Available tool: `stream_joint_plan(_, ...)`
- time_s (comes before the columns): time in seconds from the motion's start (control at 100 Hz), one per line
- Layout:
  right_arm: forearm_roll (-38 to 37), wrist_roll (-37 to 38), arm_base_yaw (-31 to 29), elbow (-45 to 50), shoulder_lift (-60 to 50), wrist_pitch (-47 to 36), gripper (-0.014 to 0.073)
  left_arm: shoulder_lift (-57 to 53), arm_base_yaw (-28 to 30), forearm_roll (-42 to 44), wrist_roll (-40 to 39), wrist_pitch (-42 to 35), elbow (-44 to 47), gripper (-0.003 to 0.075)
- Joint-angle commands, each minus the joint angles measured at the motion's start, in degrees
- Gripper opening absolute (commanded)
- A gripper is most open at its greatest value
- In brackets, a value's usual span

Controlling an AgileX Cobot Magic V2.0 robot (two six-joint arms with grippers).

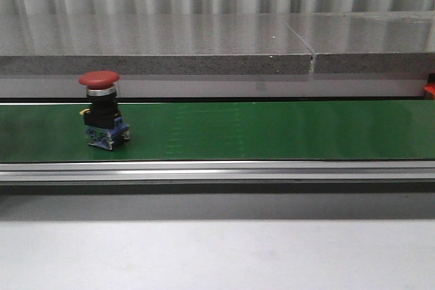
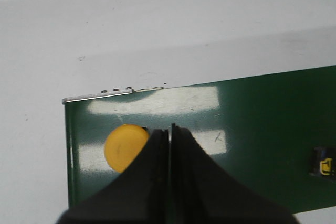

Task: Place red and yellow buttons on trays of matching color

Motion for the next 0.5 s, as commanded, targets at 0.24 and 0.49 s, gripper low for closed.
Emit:
stream_joint_plan(0.24, -0.3, -0.5, 0.0, -1.5, 0.3, -3.9, -0.0069, -16.2, -3.8, 0.4, -0.4, -14.4, 15.2, -0.0021)
stream_joint_plan(0.49, -0.3, -0.5, 0.0, -1.5, 0.3, -3.9, -0.0069, -28.7, -3.8, -0.4, -0.4, -18.1, 28.2, -0.0021)
